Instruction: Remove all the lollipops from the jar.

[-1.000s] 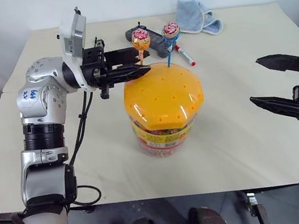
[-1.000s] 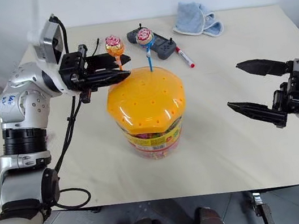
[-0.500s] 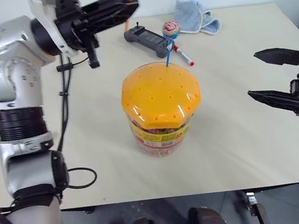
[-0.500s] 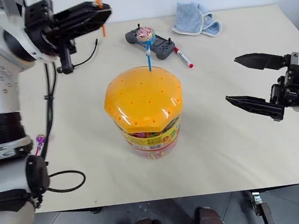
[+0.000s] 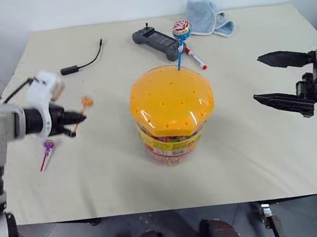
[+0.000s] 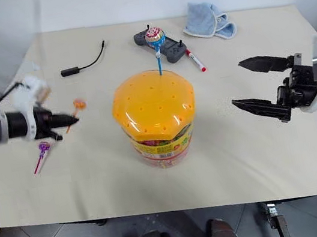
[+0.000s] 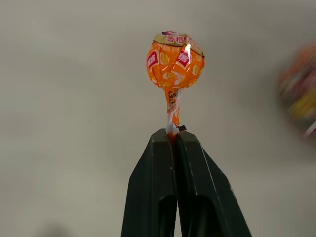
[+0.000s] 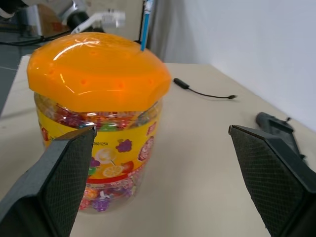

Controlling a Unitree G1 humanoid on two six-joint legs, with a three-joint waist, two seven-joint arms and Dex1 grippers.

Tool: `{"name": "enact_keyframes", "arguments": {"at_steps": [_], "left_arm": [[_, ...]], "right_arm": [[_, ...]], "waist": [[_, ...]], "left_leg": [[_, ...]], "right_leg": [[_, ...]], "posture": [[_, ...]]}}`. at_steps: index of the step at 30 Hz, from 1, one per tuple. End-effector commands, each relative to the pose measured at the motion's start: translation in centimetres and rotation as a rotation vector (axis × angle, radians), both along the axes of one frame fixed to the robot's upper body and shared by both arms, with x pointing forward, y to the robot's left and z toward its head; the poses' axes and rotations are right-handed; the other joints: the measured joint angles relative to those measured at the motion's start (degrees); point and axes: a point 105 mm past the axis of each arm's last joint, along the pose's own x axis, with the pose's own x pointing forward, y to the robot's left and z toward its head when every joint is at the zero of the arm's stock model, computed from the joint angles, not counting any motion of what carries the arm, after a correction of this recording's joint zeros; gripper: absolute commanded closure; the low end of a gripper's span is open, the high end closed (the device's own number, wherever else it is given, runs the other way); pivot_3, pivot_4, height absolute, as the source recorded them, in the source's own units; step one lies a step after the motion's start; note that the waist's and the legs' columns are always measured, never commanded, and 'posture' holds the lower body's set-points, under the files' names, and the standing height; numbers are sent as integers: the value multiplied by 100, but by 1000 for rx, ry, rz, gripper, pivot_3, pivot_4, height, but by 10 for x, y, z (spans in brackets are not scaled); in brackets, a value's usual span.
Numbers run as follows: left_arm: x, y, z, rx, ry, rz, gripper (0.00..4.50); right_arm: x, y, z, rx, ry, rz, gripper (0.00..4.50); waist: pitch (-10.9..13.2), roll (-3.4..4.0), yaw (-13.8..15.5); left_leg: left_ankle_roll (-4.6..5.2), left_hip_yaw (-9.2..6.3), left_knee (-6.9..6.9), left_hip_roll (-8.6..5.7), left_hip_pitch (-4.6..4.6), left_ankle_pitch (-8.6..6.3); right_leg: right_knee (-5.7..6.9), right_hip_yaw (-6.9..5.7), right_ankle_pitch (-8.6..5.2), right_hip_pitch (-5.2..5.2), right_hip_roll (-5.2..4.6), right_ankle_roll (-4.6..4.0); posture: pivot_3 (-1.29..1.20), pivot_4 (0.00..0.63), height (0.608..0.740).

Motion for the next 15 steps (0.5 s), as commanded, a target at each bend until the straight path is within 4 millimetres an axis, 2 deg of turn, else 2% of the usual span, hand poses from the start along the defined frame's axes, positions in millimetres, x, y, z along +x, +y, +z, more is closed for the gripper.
{"name": "enact_keyframes", "arguments": {"at_steps": [1, 5, 10, 15], "left_arm": [[-9, 12, -14, 50, 38, 89, 4456], [-11, 23, -34, 71, 95, 174, 4456], [-6, 34, -43, 84, 107, 243, 4456], [-3, 21, -30, 13, 79, 216, 3192]], "right_arm": [[0, 1, 7, -17, -37, 21, 0], [4, 4, 8, -18, -39, 35, 0], [7, 5, 8, -26, -37, 42, 0], [7, 5, 11, -28, -43, 42, 0]], "waist": [[0, 0, -5], [0, 0, -2], [0, 0, -13], [-1, -1, -2]], "left_leg": [[0, 2, 0, 0, 1, 0], [0, 3, 1, 0, 0, 0], [-1, 5, -1, -1, 1, 0], [-1, 4, 1, -2, 0, 0]], "right_leg": [[0, 2, 0, 1, 0, 0], [1, 0, 0, 1, 0, 0], [1, 0, 0, 0, 0, 0], [1, 0, 0, 0, 0, 0]], "posture": [[0, 150, 740], [0, 150, 740], [0, 150, 740], [0, 150, 740]]}}
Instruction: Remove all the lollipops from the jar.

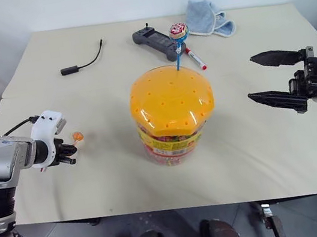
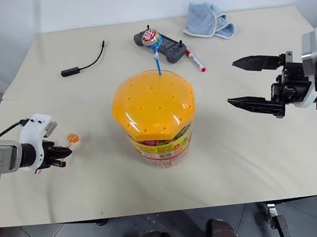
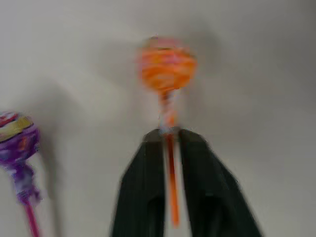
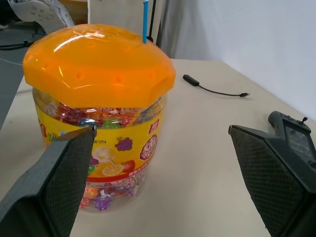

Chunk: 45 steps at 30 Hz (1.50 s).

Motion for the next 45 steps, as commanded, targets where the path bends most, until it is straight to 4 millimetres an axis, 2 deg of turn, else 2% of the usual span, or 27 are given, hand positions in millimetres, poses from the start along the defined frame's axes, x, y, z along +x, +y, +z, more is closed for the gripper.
{"name": "enact_keyframes", "arguments": {"at_steps": [1, 6, 9, 11, 14, 16, 17, 20, 22, 27, 30, 34, 40, 44, 45], "left_arm": [[3, -5, 24, -12, -85, -21, 2841], [-2, -16, 58, -22, -162, -79, 1288], [-7, -25, 86, -45, -236, -144, 392], [-8, -31, 102, -58, -286, -191, 45], [-7, -39, 117, -75, -341, -251, 45], [-6, -52, 130, -97, -420, -365, 45], [-7, -61, 136, -123, -457, -434, 45], [-11, -104, 161, -280, -715, -794, 45], [-13, -118, 168, -365, -825, -933, 45], [-14, -148, 178, -523, -963, -1241, 45], [-9, -162, 179, -572, -954, -1328, 45], [3, -184, 172, -599, -894, -1415, 45], [7, -213, 167, -638, -809, -1529, 45], [9, -225, 167, -628, -783, -1572, 45], [9, -228, 168, -612, -786, -1587, 222]], "right_arm": [[-5, 0, 11, -1, -56, 8, 0], [-7, -3, 14, -6, -63, -1, 0], [-8, -6, 14, -9, -66, -12, 0], [-8, -6, 14, -9, -69, -17, 0], [-8, -7, 14, -9, -73, -23, 0], [-8, -8, 14, -9, -76, -28, 0], [-8, -9, 15, -10, -81, -31, 0], [-11, -10, 19, -6, -100, -30, 0], [-14, -10, 22, 3, -110, -25, 0], [-29, -11, 31, 38, -133, 19, 0], [-41, -10, 34, 54, -160, 36, 0], [-59, -9, 29, 62, -114, 50, 0], [-65, -10, 22, 89, -112, -39, 0], [-68, -13, 20, 96, -120, -87, 0], [-69, -14, 19, 97, -125, -98, 0]], "waist": [[0, 0, -12], [0, 0, -20], [0, 0, -22], [0, 0, -19], [0, 0, -20], [0, 0, -20], [0, 0, -21], [0, 0, 41], [-2, -3, 40], [-2, -4, -7], [-2, -4, -15], [-2, -4, -4], [-2, -4, -1], [-2, -4, -2], [-2, -4, 2]], "left_leg": [[0, 0, 0, 0, 0, 0], [0, 1, -1, 1, 0, 0], [0, 1, -1, 1, 0, 0], [0, 1, -2, 1, 1, 0], [0, 2, -1, 1, 2, 0], [0, 2, -1, 1, 1, 0], [0, 2, -1, 1, 1, 0], [0, 1, 3, -1, 0, 0], [0, 0, 15, -1, -6, 0], [2, 3, 13, -3, -8, -1], [6, 4, 15, -5, -8, -3], [8, 4, 15, -6, -7, -4], [10, 4, 17, -7, -8, -5], [13, 4, 19, -9, -9, -7], [13, 5, 19, -9, -9, -7]], "right_leg": [[0, 0, 0, 0, 0, 0], [0, 0, 0, -1, 0, 0], [0, 1, 0, -1, 0, 0], [0, 1, 0, -1, 0, 0], [1, 3, 0, -1, 0, 0], [1, 2, 0, -1, 0, 0], [0, 1, 0, -2, 0, 0], [2, 0, 0, 0, -3, 0], [1, -4, 0, 2, -4, 0], [3, -13, 1, -1, -2, 1], [2, -12, 1, 0, -3, 2], [1, -14, 2, 1, -4, 3], [1, -13, 3, 1, -4, 6], [0, -12, 4, 1, -5, 7], [0, -11, 4, 1, -5, 7]], "posture": [[0, 150, 740], [0, 150, 740], [0, 150, 740], [0, 150, 740], [0, 150, 740], [0, 150, 740], [0, 150, 740], [0, 150, 740], [0, 150, 740], [0, 150, 740], [0, 150, 740], [0, 150, 740], [0, 150, 740], [0, 150, 740], [0, 150, 740]]}}
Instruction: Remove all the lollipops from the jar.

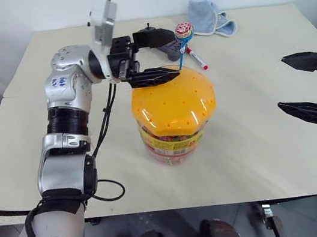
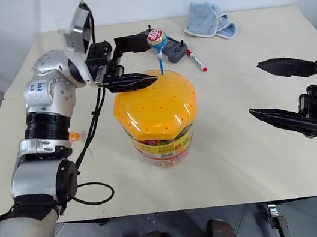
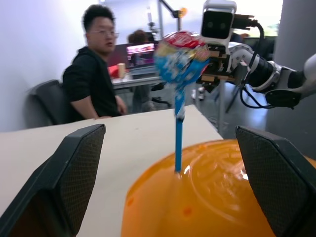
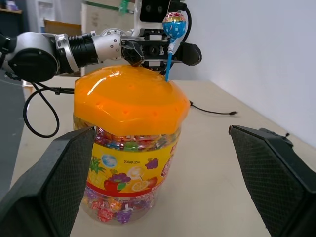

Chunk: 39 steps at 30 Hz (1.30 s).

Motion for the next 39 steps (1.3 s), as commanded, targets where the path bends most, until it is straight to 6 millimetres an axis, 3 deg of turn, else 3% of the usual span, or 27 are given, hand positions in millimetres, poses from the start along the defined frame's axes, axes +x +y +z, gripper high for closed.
{"name": "enact_keyframes", "arguments": {"at_steps": [1, 14, 28, 34, 39], "left_arm": [[-2, -9, 7, 36, -64, -28, 442], [-1, -16, 24, 16, -61, -19, 4382], [-9, -13, 76, -128, -137, 52, 4453], [27, 27, 82, -72, -15, 443, 4453], [51, 81, 59, 34, 74, 765, 4453]], "right_arm": [[-9, -2, 10, 6, -78, -41, 0], [-7, -5, 6, 20, -97, -99, 0], [1, -4, 8, 10, -96, -93, 0], [6, -1, 10, 4, -91, -54, 0], [9, 0, 12, -6, -82, -2, 0]], "waist": [[0, 0, 5], [0, 0, 6], [0, 0, -4], [0, 0, -33], [0, 0, -45]], "left_leg": [[0, -1, 0, 0, 0, 0], [2, -3, 0, 0, -1, -1], [2, -3, 0, 0, -1, -1], [2, -3, -5, 1, 3, -1], [2, -4, -7, 1, 5, -1]], "right_leg": [[0, -1, 0, 0, 0, 0], [-1, 0, 0, 0, 0, 1], [-2, 0, 0, 0, 0, 1], [-1, 1, 0, -1, 0, 0], [0, 2, 0, -1, 0, 1]], "posture": [[0, 150, 740], [0, 150, 740], [0, 150, 740], [0, 150, 740], [0, 150, 740]]}}
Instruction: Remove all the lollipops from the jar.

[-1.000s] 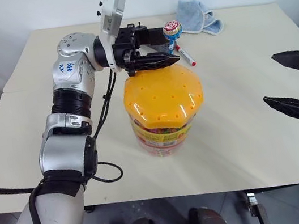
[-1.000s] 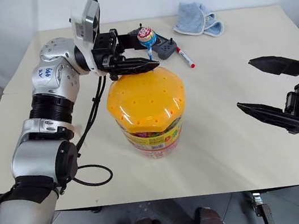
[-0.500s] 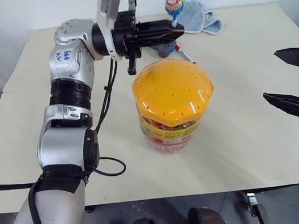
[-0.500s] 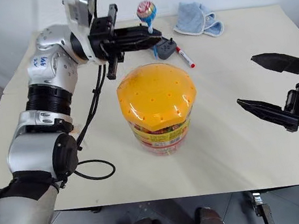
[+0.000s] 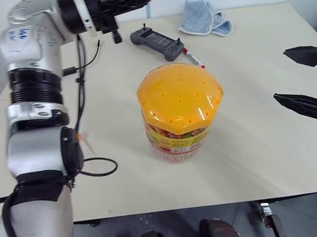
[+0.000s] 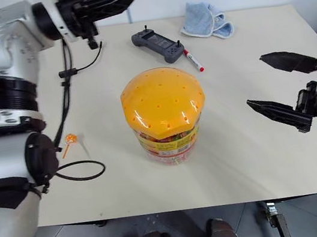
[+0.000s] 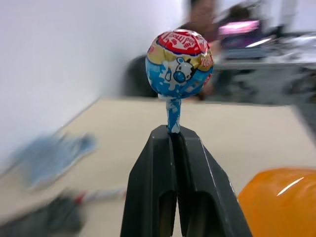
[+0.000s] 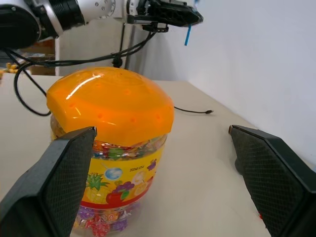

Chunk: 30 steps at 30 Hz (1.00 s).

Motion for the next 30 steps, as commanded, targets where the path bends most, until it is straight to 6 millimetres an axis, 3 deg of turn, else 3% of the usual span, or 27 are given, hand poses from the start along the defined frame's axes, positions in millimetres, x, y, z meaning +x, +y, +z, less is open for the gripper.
{"name": "enact_keyframes", "arguments": {"at_steps": [1, 7, 12, 15, 22, 26, 27, 30], "left_arm": [[10, 33, -10, 65, 66, 224, 4453], [28, 129, -71, 186, 357, 751, 4453], [20, 200, -119, 260, 560, 1109, 4453], [15, 232, -139, 243, 650, 1284, 4453], [5, 270, -176, 263, 735, 1488, 4453], [0, 277, -181, 216, 784, 1543, 4453], [0, 277, -180, 199, 786, 1546, 3996], [0, 275, -174, 200, 787, 1541, 3250]], "right_arm": [[-2, 1, 8, -28, -32, 31, 0], [9, 4, 8, -34, -22, 59, 0], [15, 6, 6, -37, -12, 83, 0], [19, 7, 6, -40, -11, 97, 0], [22, 9, 6, -44, -13, 110, 0], [22, 9, 6, -46, -15, 110, 0], [22, 9, 7, -47, -16, 109, 0], [21, 7, 7, -51, -17, 105, 0]], "waist": [[0, 0, 6], [0, 0, 16], [1, -1, 22], [0, -1, 26], [-1, -4, 21], [-3, -6, 10], [-3, -7, 11], [-6, -13, 19]], "left_leg": [[0, 0, 0, 0, 0, 0], [0, -4, 4, 0, -2, 0], [0, -3, 2, 0, -1, 0], [0, -3, 3, -1, -2, 0], [0, -3, 2, -1, -2, 0], [-1, -2, 2, -1, -2, 0], [0, -2, 2, -1, -2, 0], [-1, -2, 2, -1, -2, 0]], "right_leg": [[0, -1, 0, 0, 0, 0], [3, -1, 0, 0, 0, 0], [4, -2, 0, 0, 0, 0], [4, -1, 0, 0, 0, 0], [5, -2, 0, 0, 0, 0], [5, -2, 0, -1, 0, 0], [6, -2, 0, -1, 0, 0], [7, -3, 0, -1, 0, 0]], "posture": [[0, 150, 740], [0, 150, 740], [0, 150, 740], [0, 150, 740], [0, 150, 740], [0, 150, 740], [0, 150, 740], [0, 150, 740]]}}
